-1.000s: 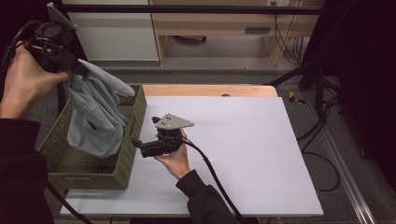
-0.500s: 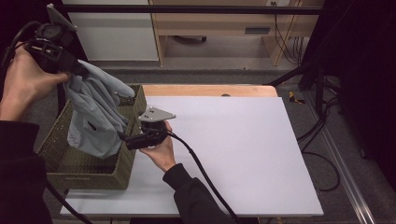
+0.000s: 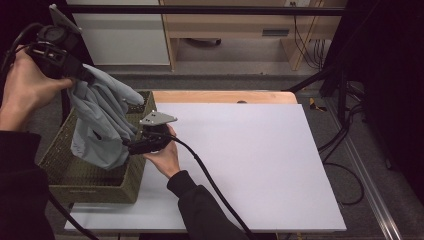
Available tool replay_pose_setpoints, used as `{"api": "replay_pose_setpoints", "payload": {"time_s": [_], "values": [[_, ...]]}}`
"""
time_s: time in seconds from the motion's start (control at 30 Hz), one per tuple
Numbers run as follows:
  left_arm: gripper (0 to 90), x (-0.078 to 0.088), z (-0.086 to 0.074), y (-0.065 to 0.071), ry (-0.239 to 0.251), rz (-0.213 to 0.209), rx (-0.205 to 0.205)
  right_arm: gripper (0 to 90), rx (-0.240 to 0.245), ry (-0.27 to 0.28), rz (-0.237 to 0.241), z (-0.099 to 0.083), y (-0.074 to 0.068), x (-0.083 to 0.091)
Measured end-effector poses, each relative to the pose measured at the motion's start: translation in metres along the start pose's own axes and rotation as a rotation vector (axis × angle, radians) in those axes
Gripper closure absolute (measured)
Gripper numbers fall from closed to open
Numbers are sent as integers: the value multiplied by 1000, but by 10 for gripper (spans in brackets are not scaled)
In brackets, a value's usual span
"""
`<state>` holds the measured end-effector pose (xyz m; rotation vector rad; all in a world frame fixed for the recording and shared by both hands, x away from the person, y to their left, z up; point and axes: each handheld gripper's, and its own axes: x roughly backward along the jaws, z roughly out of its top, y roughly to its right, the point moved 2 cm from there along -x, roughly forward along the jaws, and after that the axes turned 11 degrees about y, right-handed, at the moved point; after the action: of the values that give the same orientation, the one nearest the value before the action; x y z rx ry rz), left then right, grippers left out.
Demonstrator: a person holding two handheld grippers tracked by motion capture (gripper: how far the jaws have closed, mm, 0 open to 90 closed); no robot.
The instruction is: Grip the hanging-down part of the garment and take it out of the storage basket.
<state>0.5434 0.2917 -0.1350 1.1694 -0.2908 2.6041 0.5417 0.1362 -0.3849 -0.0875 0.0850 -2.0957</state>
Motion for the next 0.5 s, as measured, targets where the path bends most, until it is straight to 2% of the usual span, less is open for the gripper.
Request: {"api": "replay_pose_setpoints", "payload": {"time_s": [0.13, 0.33, 0.43, 0.47, 0.5], "values": [[826, 0, -1, -1, 0, 0, 0, 120, -24, -45, 23, -10, -4, -11], [826, 0, -1, 0, -3, -3, -3, 156, -11, -69, 19, -19, -6, -21], [826, -1, 0, 1, -3, -6, -6, 200, -23, -78, 18, -20, -7, -27], [826, -1, 0, 2, 2, -3, -7, 262, -20, -83, 21, -21, -8, -31], [826, -1, 0, 2, -1, -5, -7, 262, -20, -83, 21, -21, -8, -31]]}}
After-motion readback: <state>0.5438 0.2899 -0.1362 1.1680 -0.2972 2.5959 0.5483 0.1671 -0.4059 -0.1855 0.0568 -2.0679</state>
